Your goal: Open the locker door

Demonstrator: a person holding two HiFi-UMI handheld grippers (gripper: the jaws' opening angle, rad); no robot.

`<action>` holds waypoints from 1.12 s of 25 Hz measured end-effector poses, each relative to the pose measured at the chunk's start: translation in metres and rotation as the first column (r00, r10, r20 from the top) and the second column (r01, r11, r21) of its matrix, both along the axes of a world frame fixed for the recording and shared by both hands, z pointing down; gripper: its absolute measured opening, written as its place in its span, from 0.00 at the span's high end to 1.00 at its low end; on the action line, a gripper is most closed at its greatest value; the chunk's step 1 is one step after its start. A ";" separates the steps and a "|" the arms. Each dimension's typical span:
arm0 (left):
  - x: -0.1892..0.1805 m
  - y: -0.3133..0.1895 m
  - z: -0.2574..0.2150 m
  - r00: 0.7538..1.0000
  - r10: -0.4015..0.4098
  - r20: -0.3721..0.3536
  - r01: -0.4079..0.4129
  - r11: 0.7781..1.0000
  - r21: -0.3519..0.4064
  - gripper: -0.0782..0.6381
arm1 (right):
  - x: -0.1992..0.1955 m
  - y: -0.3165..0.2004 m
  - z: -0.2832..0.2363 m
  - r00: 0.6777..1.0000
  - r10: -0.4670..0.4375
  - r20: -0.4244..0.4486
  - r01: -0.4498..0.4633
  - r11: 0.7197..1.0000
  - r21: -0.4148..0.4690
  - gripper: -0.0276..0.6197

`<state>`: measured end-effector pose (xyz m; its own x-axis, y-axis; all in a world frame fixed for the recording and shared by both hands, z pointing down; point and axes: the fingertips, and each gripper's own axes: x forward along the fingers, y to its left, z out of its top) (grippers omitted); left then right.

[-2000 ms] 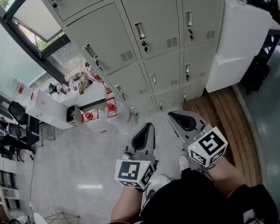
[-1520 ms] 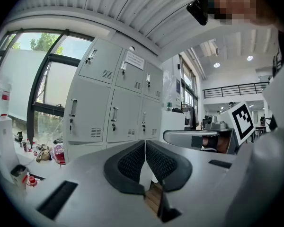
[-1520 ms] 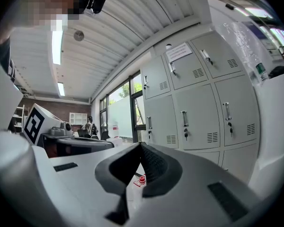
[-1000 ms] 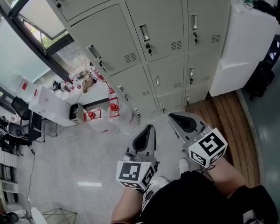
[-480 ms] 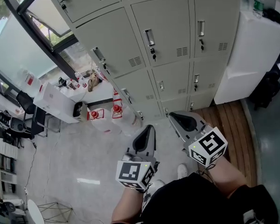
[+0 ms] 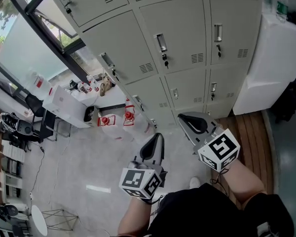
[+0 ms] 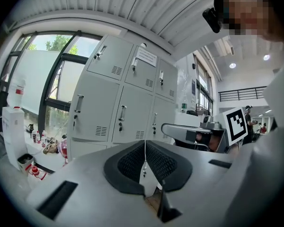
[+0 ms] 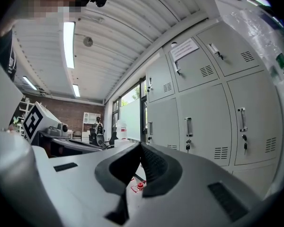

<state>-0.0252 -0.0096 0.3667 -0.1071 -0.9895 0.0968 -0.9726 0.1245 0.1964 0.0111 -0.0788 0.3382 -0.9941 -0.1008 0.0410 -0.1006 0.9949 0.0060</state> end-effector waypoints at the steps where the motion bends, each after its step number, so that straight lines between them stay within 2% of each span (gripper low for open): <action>1: 0.000 -0.003 -0.001 1.000 -0.001 0.001 0.001 1.000 0.000 0.87 | -0.001 -0.004 -0.001 1.000 -0.002 0.003 0.002 1.000 0.004 0.87; 17: -0.018 -0.048 0.000 0.999 -0.005 0.035 0.005 1.000 0.000 0.87 | -0.030 -0.063 0.003 1.000 0.022 0.015 -0.021 0.999 -0.024 0.87; 28: -0.054 -0.102 0.009 0.996 0.082 0.038 -0.082 0.997 0.001 0.87 | -0.070 -0.112 0.009 0.994 0.106 0.001 -0.106 0.993 -0.045 0.87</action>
<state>-0.0794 -0.1119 0.3755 -0.0295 -0.9954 0.0913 -0.9863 0.0438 0.1590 -0.0587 -0.1906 0.3475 -0.9780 -0.2038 0.0448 -0.2055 0.9779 -0.0388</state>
